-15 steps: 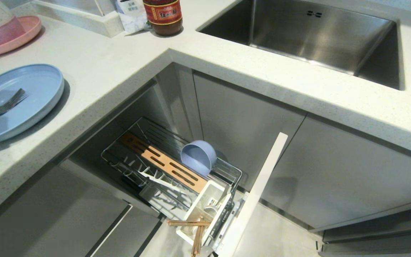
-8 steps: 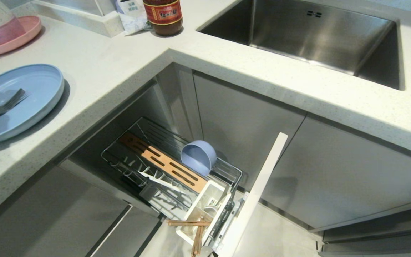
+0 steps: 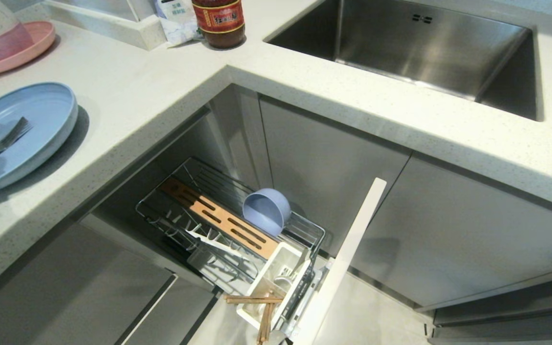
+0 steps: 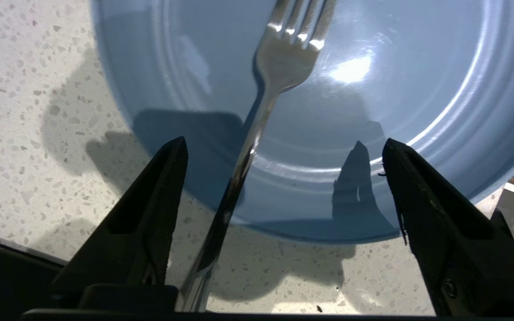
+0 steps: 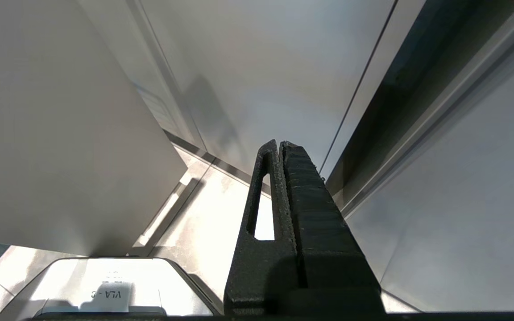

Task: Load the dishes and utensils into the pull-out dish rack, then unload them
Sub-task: Pick up the fork and place it in the cupboard

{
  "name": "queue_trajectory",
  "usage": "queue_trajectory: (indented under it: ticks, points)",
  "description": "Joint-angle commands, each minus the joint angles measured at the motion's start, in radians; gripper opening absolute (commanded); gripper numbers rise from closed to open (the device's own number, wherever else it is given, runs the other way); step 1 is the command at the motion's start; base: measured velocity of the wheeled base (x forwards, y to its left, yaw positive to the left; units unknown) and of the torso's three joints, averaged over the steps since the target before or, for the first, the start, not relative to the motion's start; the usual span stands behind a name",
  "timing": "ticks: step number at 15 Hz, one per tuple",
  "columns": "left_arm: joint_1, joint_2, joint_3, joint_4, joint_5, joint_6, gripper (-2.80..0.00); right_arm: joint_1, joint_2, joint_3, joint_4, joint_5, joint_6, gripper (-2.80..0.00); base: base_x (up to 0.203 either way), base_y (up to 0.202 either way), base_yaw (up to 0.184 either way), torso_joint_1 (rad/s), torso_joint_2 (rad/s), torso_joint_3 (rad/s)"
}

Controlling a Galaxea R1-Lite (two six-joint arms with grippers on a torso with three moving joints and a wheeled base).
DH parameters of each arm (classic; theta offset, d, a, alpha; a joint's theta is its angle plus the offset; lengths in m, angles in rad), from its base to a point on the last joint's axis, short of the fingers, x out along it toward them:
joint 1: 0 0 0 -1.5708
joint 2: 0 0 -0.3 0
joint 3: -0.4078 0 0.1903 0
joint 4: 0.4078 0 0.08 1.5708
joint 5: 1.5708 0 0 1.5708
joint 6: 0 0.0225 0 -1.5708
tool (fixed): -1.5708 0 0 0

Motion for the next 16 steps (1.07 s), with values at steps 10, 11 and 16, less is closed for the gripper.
queue_trajectory:
  ticks: [10, 11, 16]
  points:
    - [-0.044, -0.029, 0.062, -0.041, -0.010, 0.003, 0.00, 0.000, -0.003, 0.002, 0.000, 0.000, 0.000, -2.80, 0.000, 0.000, 0.000, 0.000, 0.00, 0.000]
    - [-0.045, -0.032, 0.074, -0.060, -0.010, 0.003, 0.00, 0.001, -0.003, 0.002, 0.000, 0.000, 0.000, -2.80, 0.000, 0.000, 0.000, 0.000, 0.00, 0.000]
    - [-0.045, -0.032, 0.080, -0.069, -0.010, 0.003, 0.00, 0.001, -0.003, 0.002, 0.000, 0.000, 0.000, -2.80, 0.000, 0.000, 0.000, 0.000, 0.00, 0.000]
